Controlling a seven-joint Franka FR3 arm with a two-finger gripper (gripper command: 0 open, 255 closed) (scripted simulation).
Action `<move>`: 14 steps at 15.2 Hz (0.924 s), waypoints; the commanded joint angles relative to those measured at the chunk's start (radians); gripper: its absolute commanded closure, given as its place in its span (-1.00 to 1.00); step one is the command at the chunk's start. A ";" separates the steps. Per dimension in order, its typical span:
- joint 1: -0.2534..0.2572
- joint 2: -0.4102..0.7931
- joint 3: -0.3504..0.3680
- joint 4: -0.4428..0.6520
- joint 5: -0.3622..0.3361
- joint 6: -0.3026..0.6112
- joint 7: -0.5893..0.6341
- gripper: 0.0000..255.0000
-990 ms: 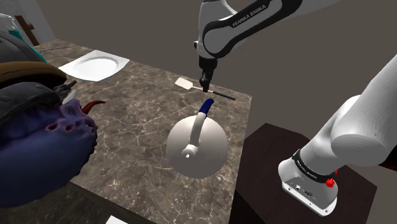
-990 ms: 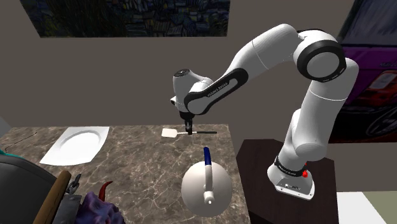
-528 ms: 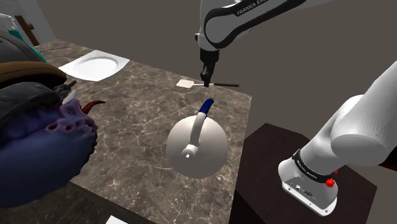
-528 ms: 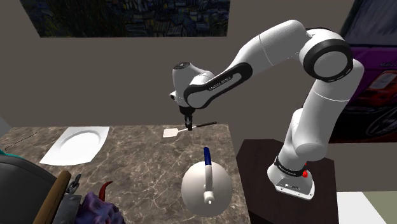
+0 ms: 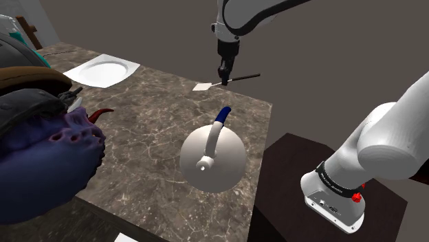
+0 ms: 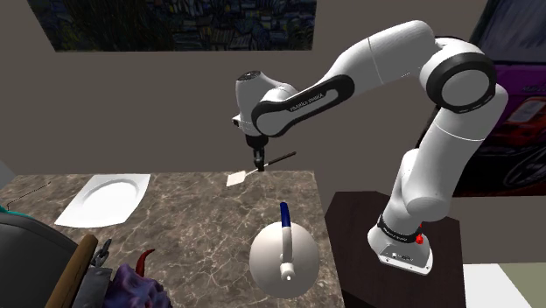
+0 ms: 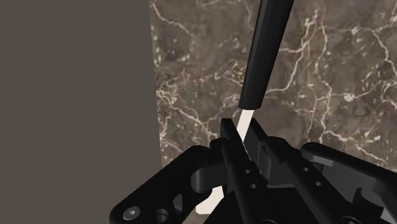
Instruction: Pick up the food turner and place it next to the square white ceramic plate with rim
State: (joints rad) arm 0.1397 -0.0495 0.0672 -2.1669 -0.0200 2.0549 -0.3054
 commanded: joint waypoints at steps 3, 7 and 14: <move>0.001 -0.018 0.001 0.039 0.002 -0.057 0.000 1.00; 0.026 0.064 0.029 0.144 -0.001 -0.082 0.054 1.00; 0.092 0.280 0.077 0.427 -0.026 -0.152 0.173 1.00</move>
State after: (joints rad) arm 0.2191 0.1968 0.1367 -1.7874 -0.0410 1.9163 -0.1540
